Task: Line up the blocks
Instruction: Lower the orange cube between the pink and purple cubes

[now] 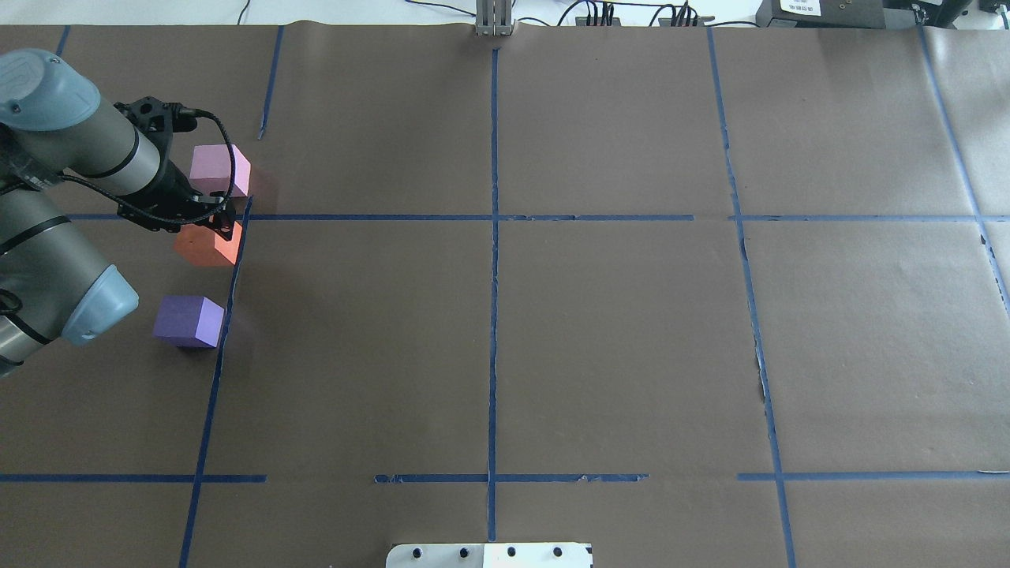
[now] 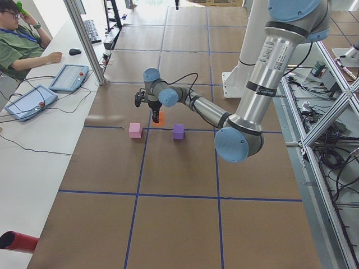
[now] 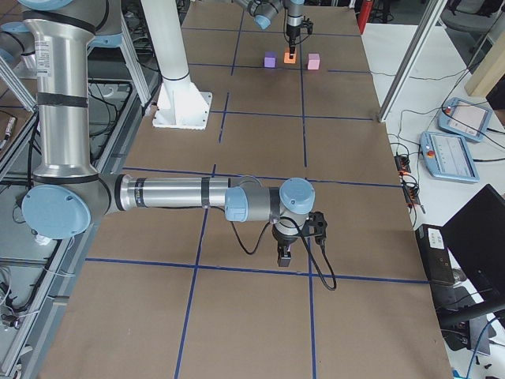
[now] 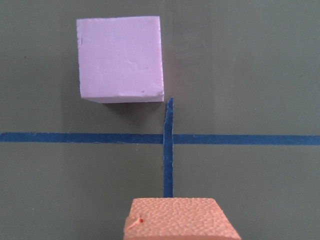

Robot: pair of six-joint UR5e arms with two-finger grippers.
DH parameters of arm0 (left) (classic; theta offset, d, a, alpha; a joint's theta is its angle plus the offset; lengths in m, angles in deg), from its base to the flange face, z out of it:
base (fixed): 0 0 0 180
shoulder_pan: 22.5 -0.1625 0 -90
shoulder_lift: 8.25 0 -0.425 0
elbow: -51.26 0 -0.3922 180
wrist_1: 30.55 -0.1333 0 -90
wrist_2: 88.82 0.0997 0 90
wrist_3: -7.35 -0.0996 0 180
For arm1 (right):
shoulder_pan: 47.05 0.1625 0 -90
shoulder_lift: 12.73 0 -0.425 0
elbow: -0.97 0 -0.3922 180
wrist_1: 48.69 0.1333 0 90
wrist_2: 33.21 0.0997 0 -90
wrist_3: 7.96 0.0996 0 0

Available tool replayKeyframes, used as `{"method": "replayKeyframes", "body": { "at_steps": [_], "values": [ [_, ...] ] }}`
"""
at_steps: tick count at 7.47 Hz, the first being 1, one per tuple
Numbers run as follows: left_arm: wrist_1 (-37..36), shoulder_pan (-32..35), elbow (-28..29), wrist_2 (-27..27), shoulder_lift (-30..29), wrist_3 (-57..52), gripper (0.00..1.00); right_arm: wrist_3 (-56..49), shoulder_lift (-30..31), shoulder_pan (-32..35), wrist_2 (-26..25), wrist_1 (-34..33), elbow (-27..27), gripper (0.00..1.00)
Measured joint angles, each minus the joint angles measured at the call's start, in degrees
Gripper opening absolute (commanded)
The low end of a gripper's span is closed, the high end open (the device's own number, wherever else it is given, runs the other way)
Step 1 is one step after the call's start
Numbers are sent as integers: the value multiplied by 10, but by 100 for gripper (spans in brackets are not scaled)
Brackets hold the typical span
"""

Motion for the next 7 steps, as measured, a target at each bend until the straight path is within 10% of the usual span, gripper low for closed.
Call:
{"method": "replayKeyframes", "body": {
  "at_steps": [7],
  "values": [
    [16, -3, 33, 3, 0, 3, 0, 0, 0, 0, 0, 0, 0, 100]
  ]
}}
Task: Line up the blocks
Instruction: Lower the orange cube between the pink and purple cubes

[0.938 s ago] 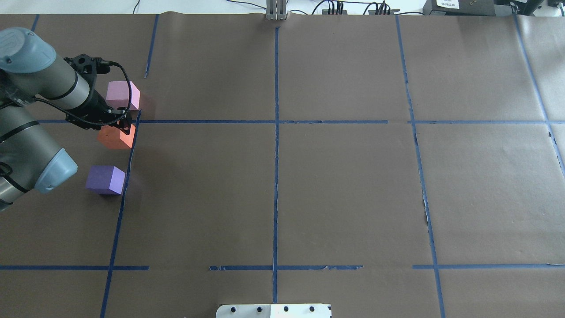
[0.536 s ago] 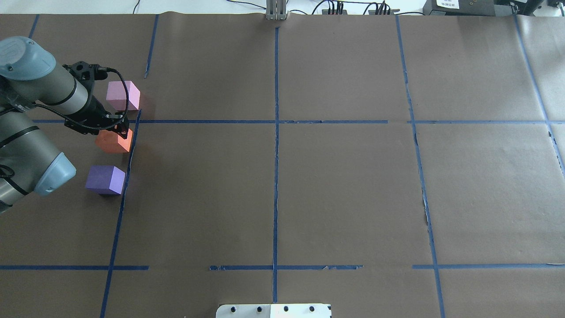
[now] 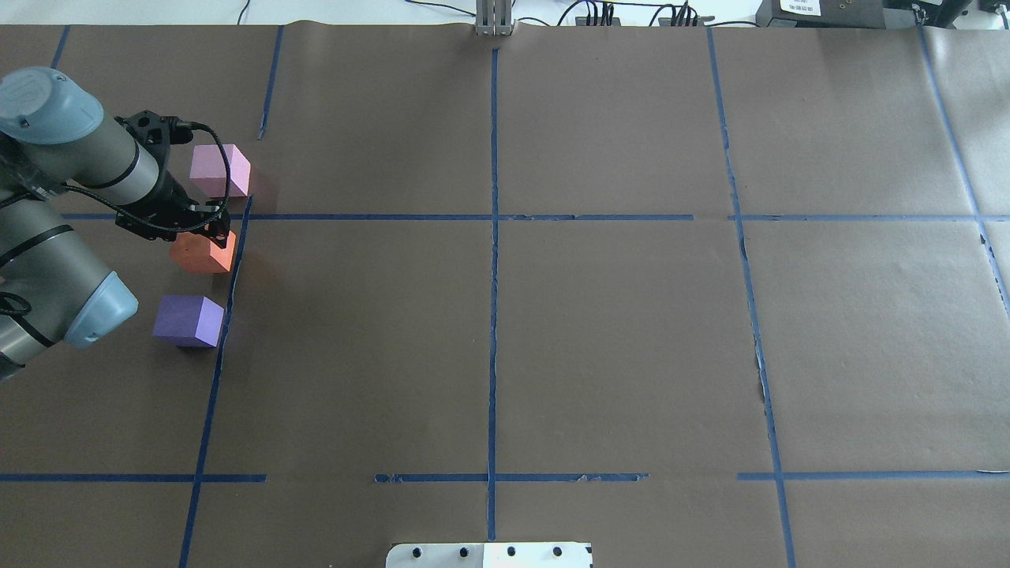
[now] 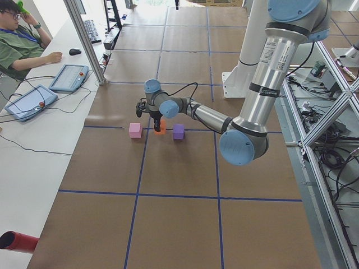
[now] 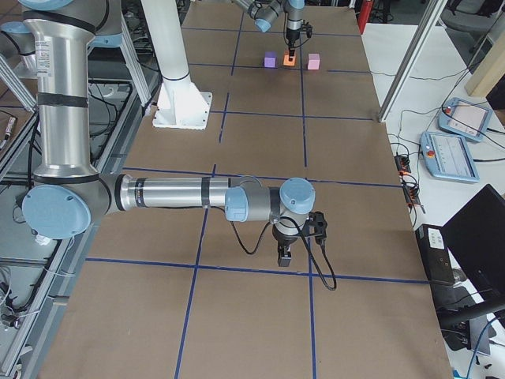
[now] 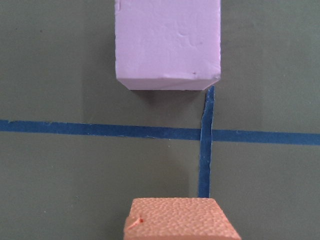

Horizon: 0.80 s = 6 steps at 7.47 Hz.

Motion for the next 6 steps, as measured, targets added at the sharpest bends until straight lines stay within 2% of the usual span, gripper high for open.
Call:
{"method": "replayKeyframes", "body": {
  "at_steps": [5, 6],
  "values": [
    [-1, 0, 1, 2, 3, -5, 0, 0, 0, 0, 0, 0, 0, 100],
    [-2, 0, 1, 3, 3, -5, 57, 0, 0, 0, 0, 0, 0, 100]
  ]
}}
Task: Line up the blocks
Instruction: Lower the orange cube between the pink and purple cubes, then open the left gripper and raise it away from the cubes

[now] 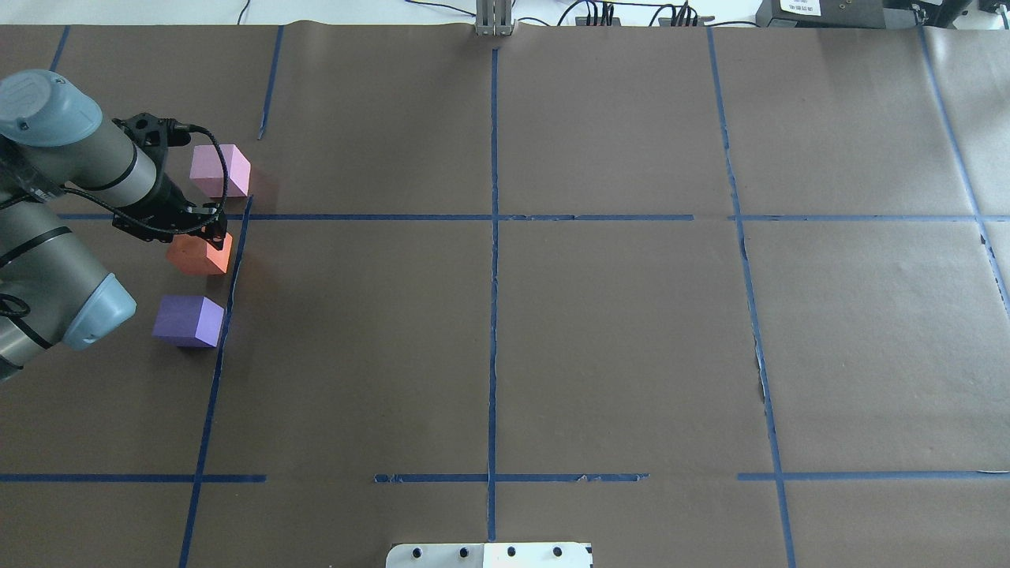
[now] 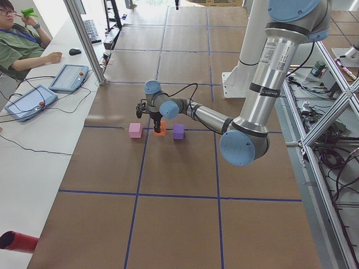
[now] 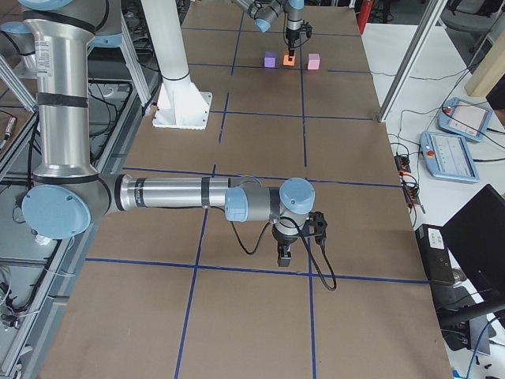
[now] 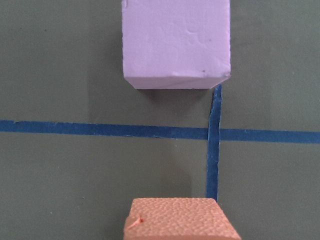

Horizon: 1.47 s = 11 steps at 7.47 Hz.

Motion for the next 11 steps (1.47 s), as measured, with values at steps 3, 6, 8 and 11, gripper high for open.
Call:
{"method": "replayKeyframes", "body": {
  "at_steps": [3, 6, 8, 11],
  "values": [
    [0, 0, 0, 1, 0, -1, 100, 0, 0, 0, 0, 0, 0, 100],
    [0, 0, 0, 17, -2, 0, 100, 0, 0, 0, 0, 0, 0, 100],
    [-7, 9, -11, 21, -5, -1, 100, 0, 0, 0, 0, 0, 0, 100],
    [-131, 65, -89, 21, -33, -67, 100, 0, 0, 0, 0, 0, 0, 100]
  ]
}}
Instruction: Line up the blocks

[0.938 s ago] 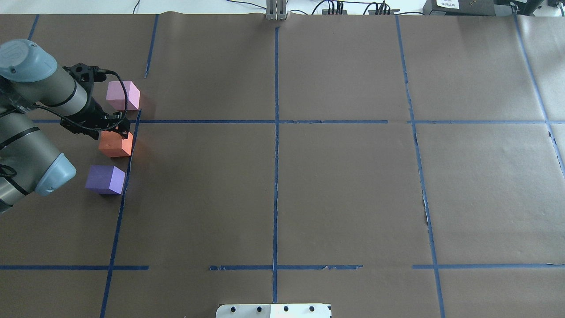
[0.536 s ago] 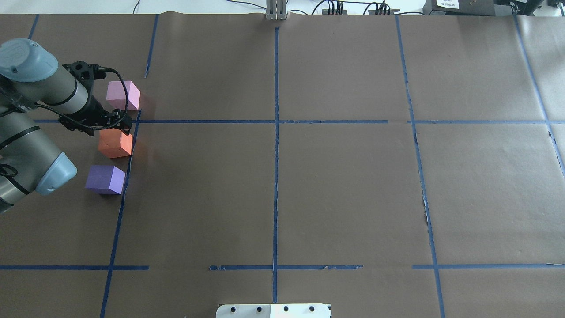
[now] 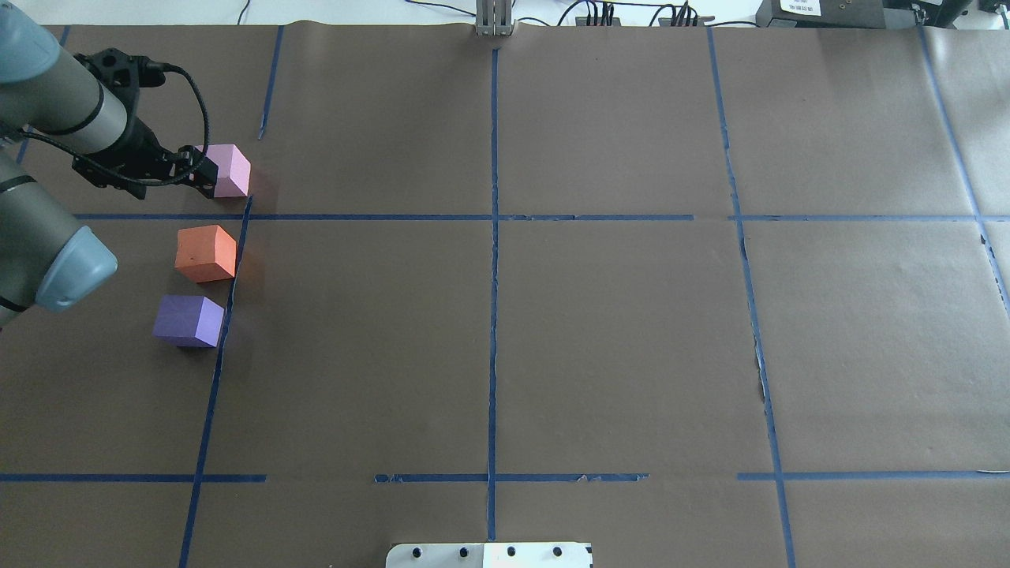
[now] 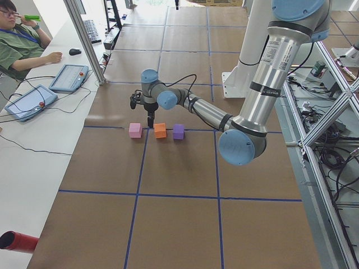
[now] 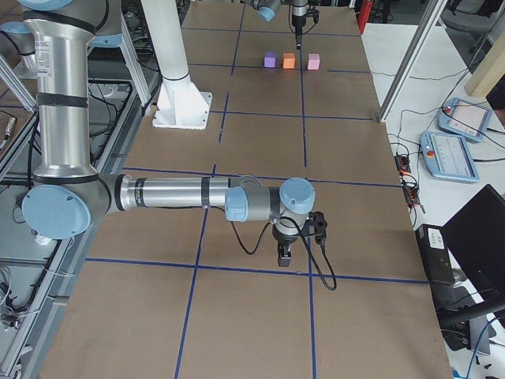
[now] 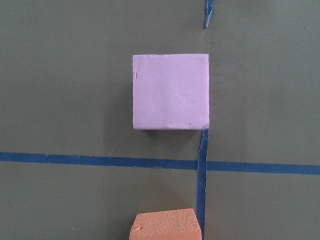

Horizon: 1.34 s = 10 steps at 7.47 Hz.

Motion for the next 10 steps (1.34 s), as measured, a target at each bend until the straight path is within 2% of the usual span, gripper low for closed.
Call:
{"method": "replayKeyframes", "body": {
  "at_steps": [1, 3, 5, 7, 10],
  "values": [
    [-53, 31, -22, -1, -12, -47, 100, 0, 0, 0, 0, 0, 0, 100],
    [-96, 118, -15, -10, 1, -206, 100, 0, 0, 0, 0, 0, 0, 100],
    [-97, 215, 37, -85, 53, -362, 100, 0, 0, 0, 1, 0, 0, 100],
    [-74, 260, 61, -134, 110, -430, 100, 0, 0, 0, 0, 0, 0, 100],
    [-58, 286, 72, -147, 139, -470, 100, 0, 0, 0, 0, 0, 0, 100]
  ]
}}
